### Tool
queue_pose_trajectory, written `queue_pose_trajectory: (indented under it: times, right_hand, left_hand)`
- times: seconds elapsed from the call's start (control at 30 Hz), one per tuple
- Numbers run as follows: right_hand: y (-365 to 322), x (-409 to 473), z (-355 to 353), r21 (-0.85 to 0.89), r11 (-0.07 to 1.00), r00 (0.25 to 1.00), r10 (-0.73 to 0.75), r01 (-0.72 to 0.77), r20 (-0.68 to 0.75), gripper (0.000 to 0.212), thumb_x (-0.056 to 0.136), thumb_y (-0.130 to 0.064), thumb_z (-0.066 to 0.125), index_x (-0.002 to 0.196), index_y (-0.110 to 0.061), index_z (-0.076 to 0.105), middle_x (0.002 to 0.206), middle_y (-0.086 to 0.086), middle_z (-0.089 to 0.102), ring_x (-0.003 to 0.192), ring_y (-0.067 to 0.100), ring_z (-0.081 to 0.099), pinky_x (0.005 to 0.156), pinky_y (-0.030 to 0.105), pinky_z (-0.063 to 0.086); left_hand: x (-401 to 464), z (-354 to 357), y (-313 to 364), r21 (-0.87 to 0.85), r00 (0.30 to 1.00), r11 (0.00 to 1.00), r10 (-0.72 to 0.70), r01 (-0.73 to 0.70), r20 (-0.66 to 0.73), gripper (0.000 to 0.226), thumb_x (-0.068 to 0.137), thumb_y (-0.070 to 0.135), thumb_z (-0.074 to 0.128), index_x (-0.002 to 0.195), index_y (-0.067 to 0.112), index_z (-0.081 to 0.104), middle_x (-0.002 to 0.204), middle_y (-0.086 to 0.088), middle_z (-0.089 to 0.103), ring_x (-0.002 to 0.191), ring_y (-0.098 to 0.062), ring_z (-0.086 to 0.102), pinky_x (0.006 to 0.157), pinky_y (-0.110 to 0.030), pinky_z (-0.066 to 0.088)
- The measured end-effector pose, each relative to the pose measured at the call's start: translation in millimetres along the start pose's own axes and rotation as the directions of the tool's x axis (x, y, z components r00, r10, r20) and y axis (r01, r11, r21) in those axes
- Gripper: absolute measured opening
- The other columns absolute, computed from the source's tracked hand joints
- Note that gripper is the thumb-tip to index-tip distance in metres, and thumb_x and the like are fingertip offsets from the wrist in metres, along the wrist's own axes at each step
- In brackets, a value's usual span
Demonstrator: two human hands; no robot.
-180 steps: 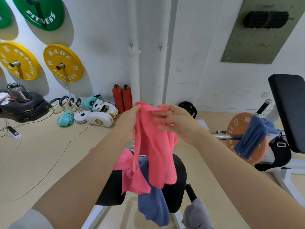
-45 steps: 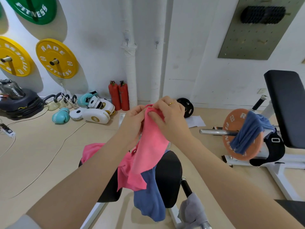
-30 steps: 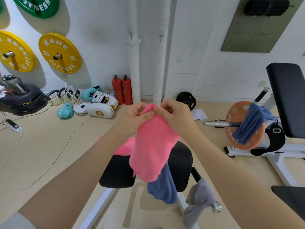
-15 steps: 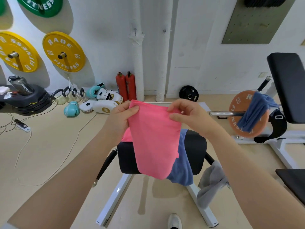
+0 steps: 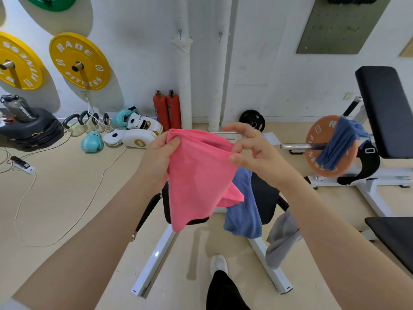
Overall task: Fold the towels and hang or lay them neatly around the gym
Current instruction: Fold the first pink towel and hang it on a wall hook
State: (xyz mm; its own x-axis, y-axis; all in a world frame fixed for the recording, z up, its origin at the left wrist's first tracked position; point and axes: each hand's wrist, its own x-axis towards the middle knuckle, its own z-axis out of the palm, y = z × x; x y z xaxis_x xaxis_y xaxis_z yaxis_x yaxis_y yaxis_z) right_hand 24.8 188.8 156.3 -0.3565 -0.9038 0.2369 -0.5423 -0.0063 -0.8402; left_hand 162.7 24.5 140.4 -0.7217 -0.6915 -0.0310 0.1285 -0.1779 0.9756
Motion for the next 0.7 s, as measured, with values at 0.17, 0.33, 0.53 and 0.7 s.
queue_pose_trajectory:
  times: [0.17, 0.33, 0.53, 0.7]
  right_hand:
    - [12, 15, -15, 0.448, 0.894, 0.998, -0.051, 0.026, 0.042, 0.024, 0.064, -0.05, 0.076, 0.06, -0.031, 0.062, 0.089, -0.017, 0.063, 0.087, 0.008, 0.056, 0.08, 0.02, 0.043]
    - [24, 50, -34, 0.255, 0.967, 0.997, 0.022, -0.004, -0.067, 0.02, 0.075, -0.009, 0.072, 0.069, -0.023, 0.058, 0.07, -0.013, 0.057, 0.065, 0.0, 0.052, 0.066, 0.014, 0.045]
    - [59, 126, -45, -0.191, 0.966, 0.961, 0.122, -0.172, -0.249, 0.044, 0.08, -0.001, 0.063, 0.117, -0.024, 0.059, 0.106, -0.001, 0.056, 0.073, 0.003, 0.051, 0.083, 0.021, 0.045]
    - [74, 195, -62, -0.234, 0.942, 0.946, 0.174, -0.241, -0.275, 0.031, 0.081, 0.001, 0.055, 0.106, -0.009, 0.069, 0.099, 0.006, 0.07, 0.087, 0.01, 0.058, 0.08, 0.019, 0.043]
  left_hand:
    - [14, 3, -3, -0.063, 0.994, 0.997, -0.038, 0.044, 0.099, 0.022, 0.096, 0.009, 0.04, 0.106, 0.012, 0.06, 0.096, 0.0, 0.064, 0.083, -0.005, 0.061, 0.073, -0.016, 0.052]
    - [46, -2, -3, -0.074, 0.991, 0.995, -0.051, 0.06, 0.124, 0.026, 0.095, 0.01, 0.041, 0.116, 0.007, 0.058, 0.097, -0.003, 0.064, 0.084, -0.009, 0.06, 0.07, -0.017, 0.053]
    - [117, 0, 1, 0.118, 0.999, 0.993, -0.007, 0.011, -0.037, 0.019, 0.094, 0.014, 0.049, 0.089, 0.02, 0.065, 0.084, 0.001, 0.064, 0.078, -0.009, 0.057, 0.076, -0.026, 0.046]
    - [187, 9, 21, 0.23, 0.988, 0.968, 0.126, -0.103, -0.089, 0.021, 0.094, 0.009, 0.049, 0.085, 0.023, 0.063, 0.078, 0.008, 0.059, 0.074, -0.003, 0.052, 0.08, -0.024, 0.043]
